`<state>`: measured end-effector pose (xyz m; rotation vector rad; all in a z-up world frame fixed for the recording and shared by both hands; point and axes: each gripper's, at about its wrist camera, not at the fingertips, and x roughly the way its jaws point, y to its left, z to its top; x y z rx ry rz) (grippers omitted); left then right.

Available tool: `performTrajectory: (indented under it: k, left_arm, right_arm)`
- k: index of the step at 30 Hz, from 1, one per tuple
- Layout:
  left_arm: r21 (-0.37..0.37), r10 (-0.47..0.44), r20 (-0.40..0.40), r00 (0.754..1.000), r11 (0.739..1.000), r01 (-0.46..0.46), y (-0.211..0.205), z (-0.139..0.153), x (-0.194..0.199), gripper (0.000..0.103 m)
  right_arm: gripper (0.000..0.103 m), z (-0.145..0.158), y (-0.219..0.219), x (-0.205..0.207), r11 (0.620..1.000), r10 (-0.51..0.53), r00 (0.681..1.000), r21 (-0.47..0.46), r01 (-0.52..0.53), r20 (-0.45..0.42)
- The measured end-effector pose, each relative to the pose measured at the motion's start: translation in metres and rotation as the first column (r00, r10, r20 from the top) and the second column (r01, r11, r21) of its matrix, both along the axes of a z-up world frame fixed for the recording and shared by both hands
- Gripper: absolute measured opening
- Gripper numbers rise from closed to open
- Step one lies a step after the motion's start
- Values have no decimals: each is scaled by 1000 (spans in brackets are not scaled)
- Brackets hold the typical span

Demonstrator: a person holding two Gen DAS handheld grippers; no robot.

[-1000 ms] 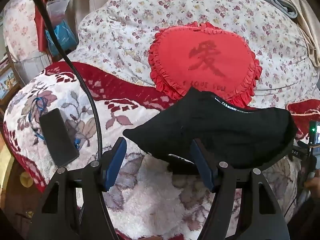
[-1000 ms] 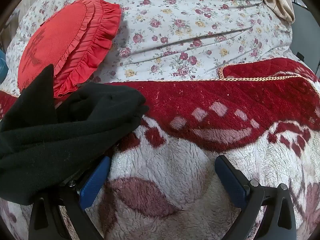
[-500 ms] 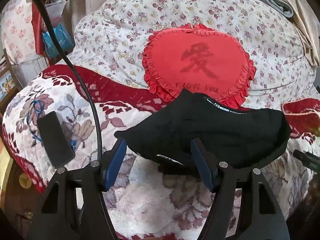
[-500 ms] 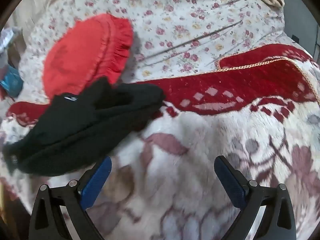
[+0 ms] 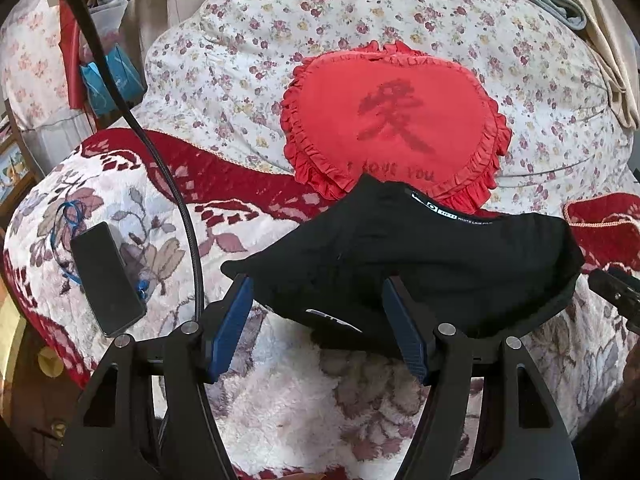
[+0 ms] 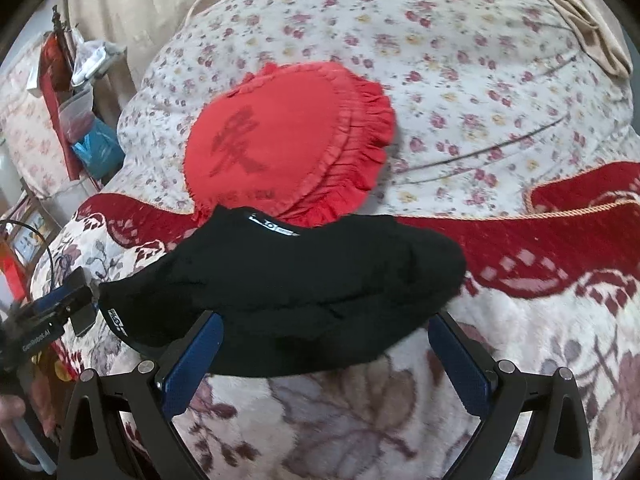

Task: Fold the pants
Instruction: 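Grasp the black pants edge with both grippers and hold it up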

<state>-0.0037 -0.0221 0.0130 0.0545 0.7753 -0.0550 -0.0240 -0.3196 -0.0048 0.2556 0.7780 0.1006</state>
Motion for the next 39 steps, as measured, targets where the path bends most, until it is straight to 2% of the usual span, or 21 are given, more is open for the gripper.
performTrajectory:
  k: [7, 13, 30, 39]
  left_arm:
    - [3, -11, 7, 1000, 1000, 11, -1, -4, 2, 67]
    - [-38, -20, -11, 1000, 999, 19, 4, -8, 8, 67]
    - [-19, 13, -54, 998, 1000, -14, 9, -19, 15, 67]
    - [-69, 24, -75, 997, 997, -29, 17, -20, 18, 67]
  right_arm:
    - [102, -4, 7, 7, 1000, -2, 1000, -21, 2, -14]
    - [102, -9, 1, 14, 1000, -12, 999, 0, 12, -42]
    - [102, -17, 8, 18, 1000, 5, 998, 25, -4, -65]
    - [102, -26, 0, 22, 998, -36, 995, 53, 41, -96]
